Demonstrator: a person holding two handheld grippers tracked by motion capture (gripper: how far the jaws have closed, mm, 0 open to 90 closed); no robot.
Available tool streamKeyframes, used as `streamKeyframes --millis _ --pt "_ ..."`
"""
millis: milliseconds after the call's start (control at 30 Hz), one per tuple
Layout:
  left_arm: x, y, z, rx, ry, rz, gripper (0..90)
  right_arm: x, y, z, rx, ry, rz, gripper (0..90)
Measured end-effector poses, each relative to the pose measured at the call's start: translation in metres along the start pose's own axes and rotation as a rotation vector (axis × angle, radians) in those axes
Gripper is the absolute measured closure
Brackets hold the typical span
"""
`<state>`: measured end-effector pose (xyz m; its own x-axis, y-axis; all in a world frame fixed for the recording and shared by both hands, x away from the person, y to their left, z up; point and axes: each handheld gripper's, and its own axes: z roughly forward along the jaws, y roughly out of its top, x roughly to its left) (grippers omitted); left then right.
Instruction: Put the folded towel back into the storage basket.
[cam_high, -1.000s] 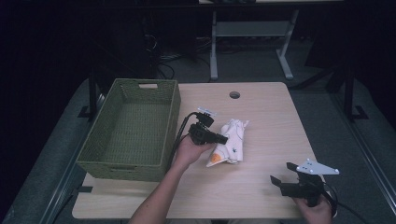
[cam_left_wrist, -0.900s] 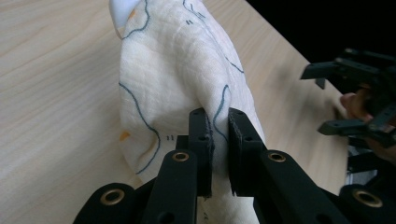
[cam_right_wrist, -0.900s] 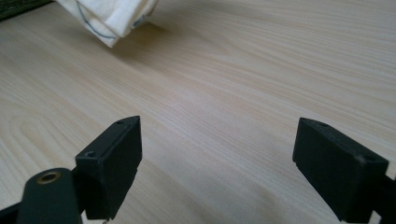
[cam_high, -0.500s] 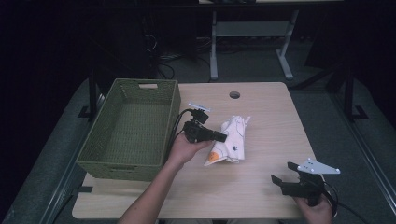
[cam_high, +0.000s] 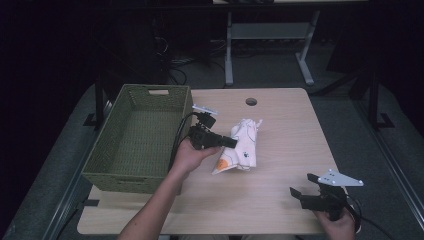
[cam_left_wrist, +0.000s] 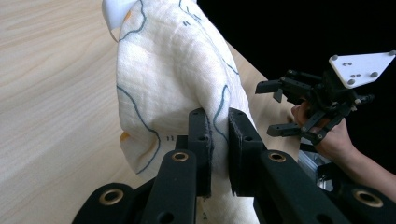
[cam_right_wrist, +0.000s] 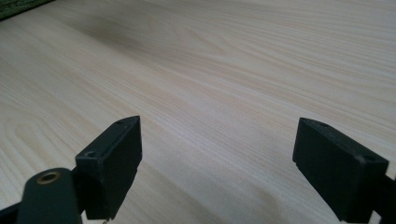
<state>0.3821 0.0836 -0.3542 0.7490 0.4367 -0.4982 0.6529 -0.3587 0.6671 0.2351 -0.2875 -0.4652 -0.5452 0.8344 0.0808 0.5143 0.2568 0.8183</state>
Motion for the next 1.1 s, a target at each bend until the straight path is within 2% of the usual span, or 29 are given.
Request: streamKeyframes --millis 133,400,800,1100 --pt "0.000 0.001 -0.005 -0.015 -0.013 -0.010 81.8 0.000 0.000 0.000 0.002 -0.001 0.002 15.3" --pt "-0.004 0.006 -0.024 -0.028 0.000 0.009 81.8 0.000 0.000 0.001 0.003 -0.001 -0.001 15.3" --pt "0.001 0.006 -0.048 -0.053 0.004 -0.010 81.9 0.001 0.000 0.002 0.007 -0.008 -0.003 15.3" --pt "0.003 0.009 -0.067 -0.053 0.010 0.000 81.8 0.000 0.001 0.003 0.011 -0.006 -0.003 15.3"
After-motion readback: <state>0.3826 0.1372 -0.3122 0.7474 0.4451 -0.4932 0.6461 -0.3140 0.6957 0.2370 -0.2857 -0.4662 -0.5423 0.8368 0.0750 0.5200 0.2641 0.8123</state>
